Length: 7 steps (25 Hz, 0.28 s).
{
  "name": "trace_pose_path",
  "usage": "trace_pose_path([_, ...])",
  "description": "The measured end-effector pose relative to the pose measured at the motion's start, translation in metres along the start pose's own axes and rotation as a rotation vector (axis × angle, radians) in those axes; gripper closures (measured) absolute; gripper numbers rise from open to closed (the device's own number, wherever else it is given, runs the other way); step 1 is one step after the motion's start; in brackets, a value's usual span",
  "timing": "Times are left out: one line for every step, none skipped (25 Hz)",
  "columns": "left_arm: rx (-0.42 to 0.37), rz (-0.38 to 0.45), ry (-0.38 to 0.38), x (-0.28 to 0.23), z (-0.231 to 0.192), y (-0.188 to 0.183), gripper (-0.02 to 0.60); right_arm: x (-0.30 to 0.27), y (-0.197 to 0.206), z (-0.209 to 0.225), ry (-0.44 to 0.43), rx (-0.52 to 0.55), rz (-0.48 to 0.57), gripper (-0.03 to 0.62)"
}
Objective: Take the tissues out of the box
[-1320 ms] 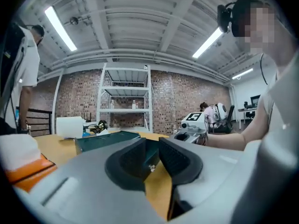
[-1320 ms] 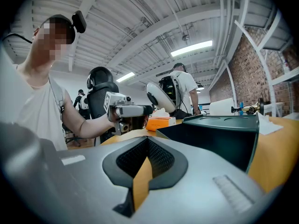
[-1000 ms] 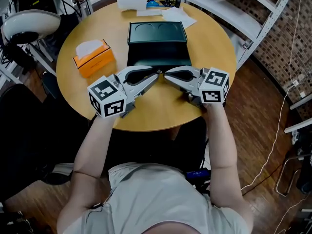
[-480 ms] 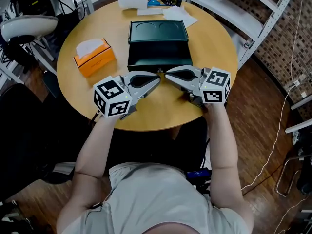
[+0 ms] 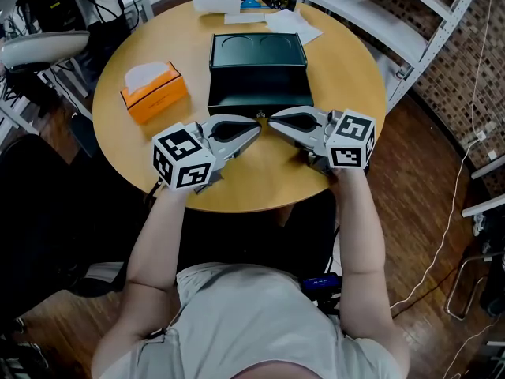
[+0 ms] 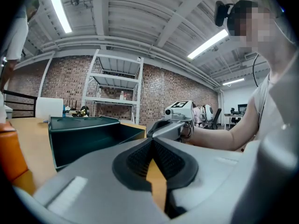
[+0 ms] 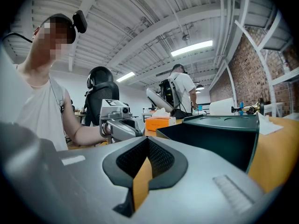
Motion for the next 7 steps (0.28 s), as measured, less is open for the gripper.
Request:
trace_pose_path([0.000, 0.000, 0.000, -0.0002, -0.0001, 0.0001, 0.581, 0.0000, 0.0000, 0.0000, 0.000, 0.000, 0.000, 0.594])
trace_pose_path([-0.001, 0.000, 0.000, -0.0002, -0.0002, 0.0002, 0.581, -0.0001, -0.0002, 0.0000, 0.000, 0.001, 0.001, 0.594])
trace_pose_path([-0.002, -0.001, -0.001, -0.0002, -0.0004, 0.0003, 0.581, -0.0002, -0.0003, 0.0000, 0.000, 0.001, 0.001, 0.593])
trace_pose_path([-0.002, -0.001, -0.001, 0.0000, -0.0006, 0.0004, 0.581, -0.0005, -0.0004, 0.0000, 0.000, 0.002, 0.001, 0.594])
trace_pose_path([-0.002, -0.001, -0.001, 0.0002, -0.0009, 0.0006, 0.581, -0.0008, -0.0003, 0.0002, 0.000, 0.002, 0.002, 0.594])
trace_pose_path([-0.003, -0.002, 0.000, 0.0004, -0.0011, 0.0007, 0.581, -0.0012, -0.0002, 0.0003, 0.000, 0.002, 0.002, 0.594])
trace_pose_path([-0.003, -0.002, 0.000, 0.0006, -0.0013, 0.0009, 0.581, -0.0016, 0.0000, 0.0005, 0.000, 0.002, 0.003, 0.593])
Point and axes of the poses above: the fingertips, and each gripper's own axes: x backward along the fingers, z to its right, y out of its underside, the point moved 5 cm from there along x, backward along the fingers, and after that the axes turned 15 degrees about -z, right-handed, at the moved point
